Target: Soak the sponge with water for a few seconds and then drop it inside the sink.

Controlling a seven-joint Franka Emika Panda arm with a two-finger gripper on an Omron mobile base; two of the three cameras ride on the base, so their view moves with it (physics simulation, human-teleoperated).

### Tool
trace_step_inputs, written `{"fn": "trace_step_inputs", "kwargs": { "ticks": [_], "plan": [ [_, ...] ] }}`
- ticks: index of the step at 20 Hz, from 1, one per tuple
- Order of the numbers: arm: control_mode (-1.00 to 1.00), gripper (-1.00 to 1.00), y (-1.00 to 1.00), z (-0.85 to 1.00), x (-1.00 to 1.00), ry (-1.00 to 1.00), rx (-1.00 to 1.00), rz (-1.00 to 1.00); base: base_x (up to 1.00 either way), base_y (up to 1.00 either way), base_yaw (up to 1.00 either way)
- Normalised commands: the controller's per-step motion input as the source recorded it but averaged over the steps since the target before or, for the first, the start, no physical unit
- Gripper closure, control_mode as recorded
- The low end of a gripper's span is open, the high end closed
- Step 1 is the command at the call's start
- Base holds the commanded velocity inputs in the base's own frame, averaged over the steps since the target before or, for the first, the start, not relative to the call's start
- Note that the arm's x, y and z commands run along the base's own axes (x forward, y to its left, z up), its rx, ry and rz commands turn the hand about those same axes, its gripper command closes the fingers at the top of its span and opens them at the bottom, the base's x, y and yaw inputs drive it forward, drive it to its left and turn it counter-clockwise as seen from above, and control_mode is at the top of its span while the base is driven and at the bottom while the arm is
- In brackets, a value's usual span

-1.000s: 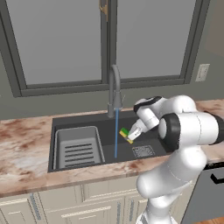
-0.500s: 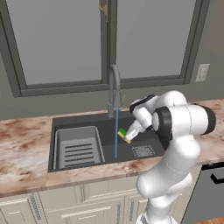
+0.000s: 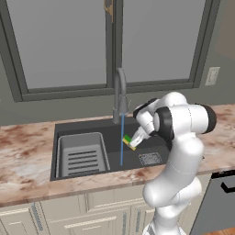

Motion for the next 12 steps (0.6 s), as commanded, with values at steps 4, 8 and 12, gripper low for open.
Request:
{"fn": "trace_step_inputs", "kwargs": {
  "ticks": [4, 8, 12],
  "plan": [
    [-1.0, 1.0, 0.0, -0.1, 0.16, 0.0, 0.0, 0.0, 0.0, 0.0, 0.0],
    [-1.0, 1.0, 0.0, -0.03, 0.12, -0.04, 0.0, 0.0, 0.0, 0.0, 0.0],
    [-1.0, 1.0, 0.0, -0.02, 0.21, -0.02, 0.0, 0.0, 0.0, 0.0, 0.0]
  ]
}}
